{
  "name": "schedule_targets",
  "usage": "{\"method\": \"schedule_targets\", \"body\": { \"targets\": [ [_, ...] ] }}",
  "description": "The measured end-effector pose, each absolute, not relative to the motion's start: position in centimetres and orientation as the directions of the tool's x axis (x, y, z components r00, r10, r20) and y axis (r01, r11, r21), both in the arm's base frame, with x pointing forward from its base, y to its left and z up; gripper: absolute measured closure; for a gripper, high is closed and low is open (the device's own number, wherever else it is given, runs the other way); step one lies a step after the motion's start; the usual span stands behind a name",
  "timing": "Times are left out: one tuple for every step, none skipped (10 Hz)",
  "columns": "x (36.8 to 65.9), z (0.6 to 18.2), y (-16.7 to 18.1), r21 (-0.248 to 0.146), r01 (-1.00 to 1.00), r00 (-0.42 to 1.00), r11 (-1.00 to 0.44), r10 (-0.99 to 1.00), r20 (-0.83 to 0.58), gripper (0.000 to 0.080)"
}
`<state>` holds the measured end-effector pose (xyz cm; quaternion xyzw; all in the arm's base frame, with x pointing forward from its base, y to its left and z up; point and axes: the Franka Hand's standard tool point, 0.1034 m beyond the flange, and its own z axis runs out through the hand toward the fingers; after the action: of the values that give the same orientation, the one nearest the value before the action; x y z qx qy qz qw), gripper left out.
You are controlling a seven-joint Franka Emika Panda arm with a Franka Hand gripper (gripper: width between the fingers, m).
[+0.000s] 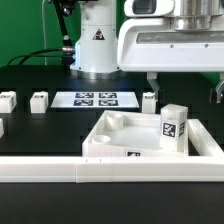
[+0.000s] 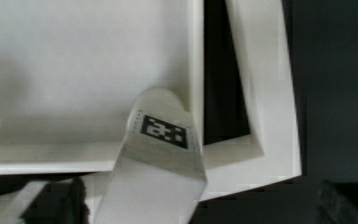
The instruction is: Assemble square table
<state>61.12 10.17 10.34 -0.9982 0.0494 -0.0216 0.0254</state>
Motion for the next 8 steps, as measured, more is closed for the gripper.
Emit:
{"method": "schedule_targets", "body": {
  "targets": [
    [60.67, 10.58, 9.83, -0.052, -0.068, 0.997, -0.996, -0.069, 0.018, 0.0151],
    [60.56, 10.55, 9.83, -0.051, -0.069, 0.998, -0.996, -0.070, 0.012, 0.0151],
    [60.56, 10.46, 9.81, -0.051, -0.070, 0.997, -0.996, -0.071, 0.012, 0.0151],
    [60.57, 10.45, 9.78, -0.051, -0.070, 0.997, -0.996, -0.071, 0.012, 0.0151],
    [60.53, 10.41, 9.77, -0.050, -0.070, 0.997, -0.996, -0.071, 0.011, 0.0151],
    [60.50, 10.38, 9.76, -0.050, -0.070, 0.997, -0.996, -0.071, 0.010, 0.0151],
    [60.49, 10.36, 9.75, -0.050, -0.071, 0.997, -0.996, -0.071, 0.010, 0.0151],
    [60.44, 10.35, 9.77, -0.050, -0.070, 0.997, -0.996, -0.071, 0.010, 0.0151]
  ]
}}
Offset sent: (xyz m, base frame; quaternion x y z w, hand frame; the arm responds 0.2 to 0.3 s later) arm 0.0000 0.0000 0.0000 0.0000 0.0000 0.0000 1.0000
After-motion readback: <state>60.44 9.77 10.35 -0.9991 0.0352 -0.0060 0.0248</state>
